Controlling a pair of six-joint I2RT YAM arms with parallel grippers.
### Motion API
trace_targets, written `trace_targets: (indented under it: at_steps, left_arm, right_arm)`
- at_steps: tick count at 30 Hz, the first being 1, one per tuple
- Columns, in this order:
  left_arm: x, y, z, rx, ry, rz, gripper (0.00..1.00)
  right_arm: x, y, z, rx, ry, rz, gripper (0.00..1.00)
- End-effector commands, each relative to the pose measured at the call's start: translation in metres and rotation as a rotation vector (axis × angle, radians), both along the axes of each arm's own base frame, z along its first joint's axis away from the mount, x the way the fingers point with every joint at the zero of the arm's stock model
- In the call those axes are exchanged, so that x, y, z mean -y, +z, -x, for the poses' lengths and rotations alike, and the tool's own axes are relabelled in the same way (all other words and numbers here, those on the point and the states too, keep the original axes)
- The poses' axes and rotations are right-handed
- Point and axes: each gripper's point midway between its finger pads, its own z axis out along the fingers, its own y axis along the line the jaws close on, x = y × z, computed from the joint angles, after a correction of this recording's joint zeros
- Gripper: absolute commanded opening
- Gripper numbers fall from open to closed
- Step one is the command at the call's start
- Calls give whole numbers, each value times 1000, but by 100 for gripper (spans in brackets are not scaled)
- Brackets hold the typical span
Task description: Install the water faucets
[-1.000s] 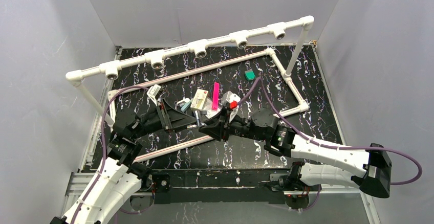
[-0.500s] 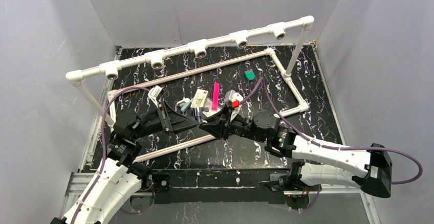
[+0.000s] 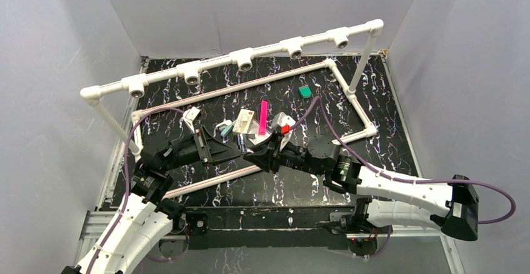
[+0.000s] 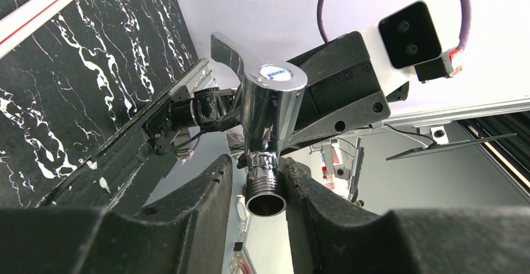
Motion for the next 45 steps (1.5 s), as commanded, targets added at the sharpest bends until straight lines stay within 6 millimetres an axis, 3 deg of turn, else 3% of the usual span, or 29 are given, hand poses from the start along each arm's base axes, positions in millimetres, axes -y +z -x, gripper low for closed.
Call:
trace_targets:
  at_steps: [1, 4, 6, 11, 19, 25, 27, 34, 39, 45]
  left_arm:
    - [0, 8, 4, 33, -17, 1, 30]
    - [0, 9, 5, 38, -21, 2, 18]
    - [0, 8, 5, 39, -23, 1, 1]
    - [0, 7, 4, 37, -16, 1, 0]
    - [-1, 9, 5, 52, -13, 2, 0]
    - [-1, 9, 6, 78, -16, -1, 0]
    - [-2, 9, 7, 98, -18, 0, 0]
    - [1, 7, 15, 179, -65, -16, 0]
    - [3, 10, 24, 252, -110, -21, 0]
    - [3, 29, 31, 345, -132, -1, 0]
  right_arm:
    - [0, 37, -4, 45, -35, -94, 1]
    - [1, 35, -6, 43, -46, -91, 1]
    - [1, 35, -5, 42, -47, -90, 1]
    - [1, 29, -4, 36, -42, -76, 1]
    - [3, 20, 1, -5, -26, -49, 48]
    - [12, 16, 6, -70, -23, -29, 75]
    - [17, 15, 8, -112, -30, -20, 80]
    - [28, 22, 24, -309, -1, -4, 85]
    - [28, 31, 37, -460, 108, -40, 84]
    - [35, 38, 31, -632, 221, -150, 78]
